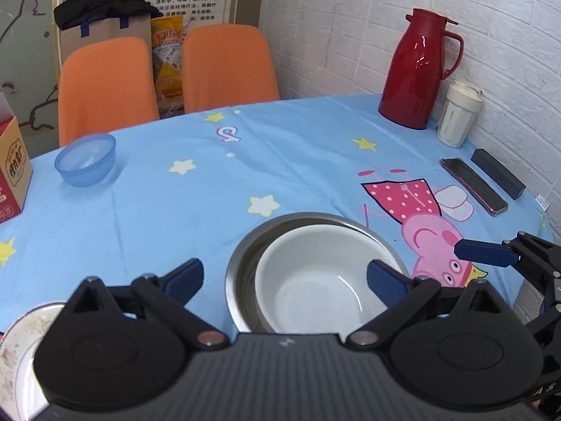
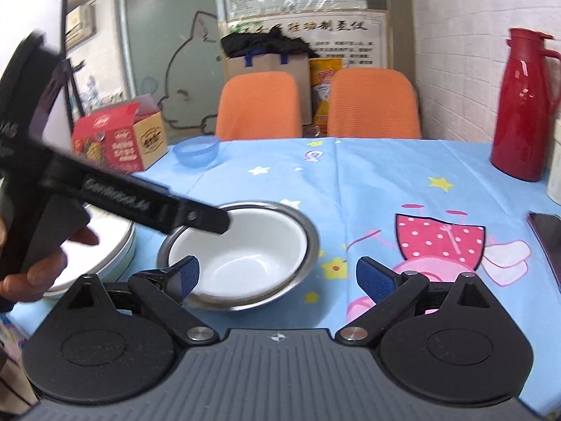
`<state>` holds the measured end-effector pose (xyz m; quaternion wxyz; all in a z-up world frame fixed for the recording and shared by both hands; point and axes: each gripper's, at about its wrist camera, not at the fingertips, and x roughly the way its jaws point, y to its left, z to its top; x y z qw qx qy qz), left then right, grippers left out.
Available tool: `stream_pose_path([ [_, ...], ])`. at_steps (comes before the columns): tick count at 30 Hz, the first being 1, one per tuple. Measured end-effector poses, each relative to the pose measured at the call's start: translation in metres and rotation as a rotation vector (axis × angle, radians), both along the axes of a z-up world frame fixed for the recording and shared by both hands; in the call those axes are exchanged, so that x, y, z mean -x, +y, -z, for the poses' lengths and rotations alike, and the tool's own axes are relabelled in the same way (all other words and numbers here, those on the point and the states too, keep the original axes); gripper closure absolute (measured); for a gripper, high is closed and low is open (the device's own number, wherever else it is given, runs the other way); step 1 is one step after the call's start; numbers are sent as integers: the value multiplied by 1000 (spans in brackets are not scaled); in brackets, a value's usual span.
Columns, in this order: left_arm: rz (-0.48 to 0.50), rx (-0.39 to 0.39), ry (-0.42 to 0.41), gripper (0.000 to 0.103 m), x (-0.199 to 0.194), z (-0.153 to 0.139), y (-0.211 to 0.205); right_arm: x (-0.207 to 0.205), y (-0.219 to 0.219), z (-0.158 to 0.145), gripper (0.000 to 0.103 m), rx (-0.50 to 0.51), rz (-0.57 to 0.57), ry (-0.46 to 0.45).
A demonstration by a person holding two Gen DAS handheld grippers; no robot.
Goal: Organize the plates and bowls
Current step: 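Carry the white bowl into the steel bowl and open both grippers, then move both grippers to the blue plastic bowl and close on its rim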
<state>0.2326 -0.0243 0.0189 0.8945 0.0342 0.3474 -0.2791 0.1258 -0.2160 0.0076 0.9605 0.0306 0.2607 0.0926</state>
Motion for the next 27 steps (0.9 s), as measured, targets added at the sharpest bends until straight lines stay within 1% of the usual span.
stream_pose_path([
  [5, -14, -1, 3, 4, 3, 2, 7, -1, -1, 5, 0, -41, -5, 27],
  [11, -36, 5, 7, 4, 2, 3, 16, -1, 5, 6, 0, -14, -15, 43],
  [17, -52, 25, -3, 4, -3, -2, 34, -8, 13, 0, 0, 6, -23, 41],
  [23, -69, 25, -25, 4, -14, -10, 59, -28, 25, -7, 0, -7, -29, 42],
  [27, -101, -4, -48, 4, -30, -17, 88, -61, 41, -21, 0, 6, -90, 38],
])
